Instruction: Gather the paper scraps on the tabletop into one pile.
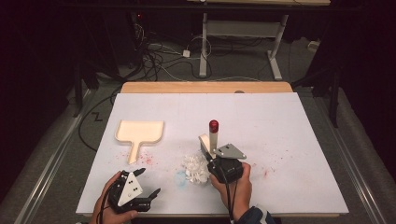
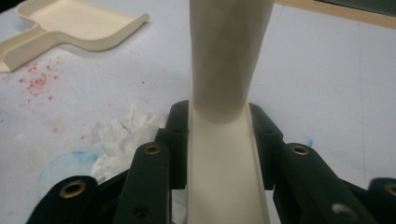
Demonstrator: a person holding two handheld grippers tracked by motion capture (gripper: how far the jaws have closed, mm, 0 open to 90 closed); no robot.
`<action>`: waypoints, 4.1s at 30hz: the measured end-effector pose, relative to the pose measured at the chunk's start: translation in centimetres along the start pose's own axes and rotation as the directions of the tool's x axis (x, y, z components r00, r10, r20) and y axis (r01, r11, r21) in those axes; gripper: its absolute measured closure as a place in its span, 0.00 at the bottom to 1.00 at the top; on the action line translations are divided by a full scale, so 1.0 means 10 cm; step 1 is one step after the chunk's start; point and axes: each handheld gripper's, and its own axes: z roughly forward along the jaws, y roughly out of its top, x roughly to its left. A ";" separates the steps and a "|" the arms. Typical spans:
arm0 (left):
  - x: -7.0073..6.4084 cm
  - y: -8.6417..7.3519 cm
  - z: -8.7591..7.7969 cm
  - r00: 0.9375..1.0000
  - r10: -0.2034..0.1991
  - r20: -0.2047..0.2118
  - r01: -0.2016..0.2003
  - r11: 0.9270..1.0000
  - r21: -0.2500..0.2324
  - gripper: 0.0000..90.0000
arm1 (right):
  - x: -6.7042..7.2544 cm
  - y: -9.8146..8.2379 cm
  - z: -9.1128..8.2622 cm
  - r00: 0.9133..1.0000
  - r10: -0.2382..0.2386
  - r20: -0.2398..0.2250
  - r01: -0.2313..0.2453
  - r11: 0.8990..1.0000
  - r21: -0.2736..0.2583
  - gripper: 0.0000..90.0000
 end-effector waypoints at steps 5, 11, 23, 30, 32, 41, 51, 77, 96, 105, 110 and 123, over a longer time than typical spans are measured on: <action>-0.01 0.00 0.01 1.000 0.009 -0.006 -0.009 1.000 0.007 0.20 | -0.08 0.02 -0.05 1.000 0.008 -0.004 -0.008 1.000 -0.029 0.75; -0.02 0.00 0.04 1.000 0.010 -0.008 -0.009 1.000 0.026 0.20 | -0.22 0.04 -0.17 1.000 0.023 -0.019 -0.024 0.997 -0.071 0.75; -0.03 -0.01 0.06 1.000 0.021 -0.012 -0.020 0.999 0.049 0.20 | -0.78 -0.06 -0.52 0.989 -0.029 -0.142 0.019 0.997 -0.077 0.76; -0.05 0.01 0.08 0.999 0.039 -0.011 -0.038 0.997 0.063 0.20 | -0.95 -0.27 -0.54 0.980 -0.049 -0.194 0.049 0.999 -0.005 0.76; -0.06 0.01 0.08 0.999 0.043 -0.012 -0.042 0.997 0.067 0.20 | -0.96 -0.34 -0.49 0.974 -0.042 -0.225 0.050 0.998 0.027 0.76; -0.06 -0.01 0.08 0.999 0.051 -0.008 -0.050 0.996 0.079 0.21 | -1.11 -0.39 -0.50 0.979 -0.031 -0.200 0.041 0.998 0.050 0.76; -0.09 0.01 0.10 0.997 0.072 0.004 -0.072 0.994 0.085 0.21 | -0.80 -0.34 -0.48 0.952 -0.084 -0.293 0.102 0.994 0.047 0.76; -0.08 0.00 0.09 0.998 0.069 0.001 -0.069 0.994 0.085 0.21 | -0.98 -0.24 -0.79 0.930 -0.188 -0.315 0.191 0.981 -0.022 0.76; -0.08 0.00 0.07 0.997 0.072 -0.001 -0.071 0.994 0.077 0.21 | -0.92 -0.38 -0.74 0.889 -0.247 -0.386 0.298 0.951 0.078 0.76; -0.08 0.00 0.07 0.998 0.071 -0.001 -0.070 0.995 0.075 0.21 | -0.67 -0.23 -0.66 0.867 -0.280 -0.412 0.312 0.950 0.010 0.76; -0.07 0.00 0.06 0.998 0.069 -0.002 -0.069 0.995 0.072 0.21 | -0.75 -0.20 -0.77 0.878 -0.280 -0.388 0.301 0.953 -0.007 0.75; -0.08 0.00 0.08 0.998 0.069 -0.002 -0.069 0.994 0.085 0.21 | -1.35 -0.29 -1.17 0.884 -0.235 -0.404 0.277 0.960 0.046 0.75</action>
